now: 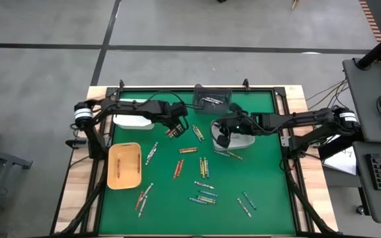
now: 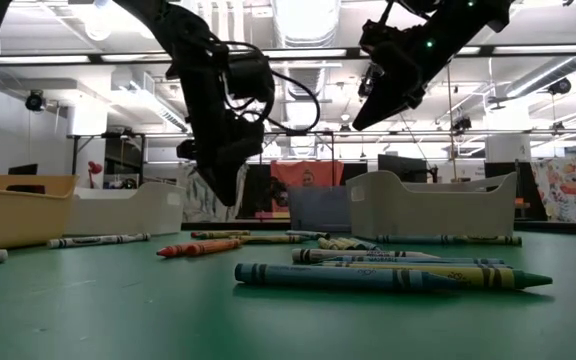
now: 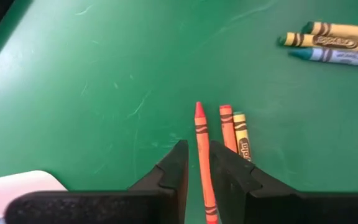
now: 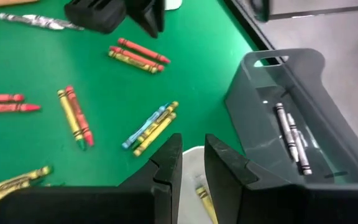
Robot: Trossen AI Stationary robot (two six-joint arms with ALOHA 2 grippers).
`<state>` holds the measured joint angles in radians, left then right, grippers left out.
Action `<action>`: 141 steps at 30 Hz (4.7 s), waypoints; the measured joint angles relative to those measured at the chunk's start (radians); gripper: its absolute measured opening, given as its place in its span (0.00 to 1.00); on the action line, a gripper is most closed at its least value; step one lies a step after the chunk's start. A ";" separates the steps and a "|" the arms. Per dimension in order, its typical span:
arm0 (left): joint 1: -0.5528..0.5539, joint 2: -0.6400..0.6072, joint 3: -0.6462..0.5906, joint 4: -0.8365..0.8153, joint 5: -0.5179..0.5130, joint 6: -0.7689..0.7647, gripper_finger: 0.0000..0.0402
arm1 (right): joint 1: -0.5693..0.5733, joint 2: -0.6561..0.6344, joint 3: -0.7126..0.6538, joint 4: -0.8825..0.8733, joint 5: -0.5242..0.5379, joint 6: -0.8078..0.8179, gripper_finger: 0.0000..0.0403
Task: Sort crayons
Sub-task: Put the orange crayon into the orange bin
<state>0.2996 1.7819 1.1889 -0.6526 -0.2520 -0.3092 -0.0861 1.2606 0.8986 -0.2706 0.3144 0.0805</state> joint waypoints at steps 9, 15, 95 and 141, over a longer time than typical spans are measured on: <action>0.009 0.031 0.002 0.015 -0.001 0.031 0.34 | -0.006 0.000 0.000 0.012 -0.001 -0.029 0.15; 0.019 0.057 0.004 0.025 0.003 0.047 0.37 | -0.006 0.000 0.000 0.015 -0.001 -0.029 0.15; -0.801 -0.278 0.133 -0.882 -0.090 -0.796 0.00 | 0.030 0.001 -0.003 0.088 -0.088 0.112 0.15; -0.795 -0.281 -0.432 -0.544 -0.108 -0.437 0.02 | 0.036 0.002 -0.003 0.098 -0.088 0.158 0.15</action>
<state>-0.4953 1.5009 0.7567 -1.1962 -0.3603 -0.7457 -0.0498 1.2625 0.8955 -0.1722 0.2260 0.2382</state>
